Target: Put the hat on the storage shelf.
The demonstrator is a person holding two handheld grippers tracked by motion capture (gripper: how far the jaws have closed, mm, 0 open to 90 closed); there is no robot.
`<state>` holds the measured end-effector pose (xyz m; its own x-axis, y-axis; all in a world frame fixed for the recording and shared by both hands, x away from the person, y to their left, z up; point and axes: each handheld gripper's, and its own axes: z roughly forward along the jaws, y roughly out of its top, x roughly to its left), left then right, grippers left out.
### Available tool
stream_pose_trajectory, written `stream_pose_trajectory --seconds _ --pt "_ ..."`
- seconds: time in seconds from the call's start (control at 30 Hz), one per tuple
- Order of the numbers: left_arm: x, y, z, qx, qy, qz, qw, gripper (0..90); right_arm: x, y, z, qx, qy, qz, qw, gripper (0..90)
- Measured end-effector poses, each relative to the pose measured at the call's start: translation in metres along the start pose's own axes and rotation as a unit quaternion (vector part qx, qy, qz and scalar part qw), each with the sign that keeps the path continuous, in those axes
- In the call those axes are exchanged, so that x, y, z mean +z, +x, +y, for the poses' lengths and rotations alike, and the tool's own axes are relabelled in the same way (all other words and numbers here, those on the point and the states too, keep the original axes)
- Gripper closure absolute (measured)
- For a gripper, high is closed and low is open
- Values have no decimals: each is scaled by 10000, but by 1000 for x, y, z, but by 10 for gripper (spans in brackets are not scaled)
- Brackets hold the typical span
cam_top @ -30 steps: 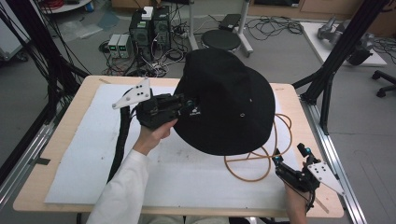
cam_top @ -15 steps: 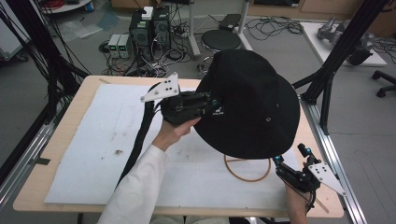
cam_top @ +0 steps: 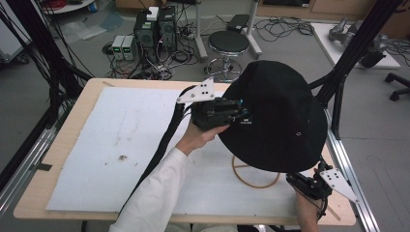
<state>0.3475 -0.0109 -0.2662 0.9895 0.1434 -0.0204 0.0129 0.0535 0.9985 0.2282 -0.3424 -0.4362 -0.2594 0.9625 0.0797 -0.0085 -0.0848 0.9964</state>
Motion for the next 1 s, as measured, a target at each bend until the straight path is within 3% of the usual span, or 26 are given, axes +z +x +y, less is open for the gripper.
stream_pose_trajectory --seconds 0.33,1.0 --pt "8 7 -4 -108 268 -9 9996 870 0 0 0 14 11 12 10000 108" --pt "16 5 -13 -145 791 -164 9966 865 0 -1 0 16 -22 20 10000 108"
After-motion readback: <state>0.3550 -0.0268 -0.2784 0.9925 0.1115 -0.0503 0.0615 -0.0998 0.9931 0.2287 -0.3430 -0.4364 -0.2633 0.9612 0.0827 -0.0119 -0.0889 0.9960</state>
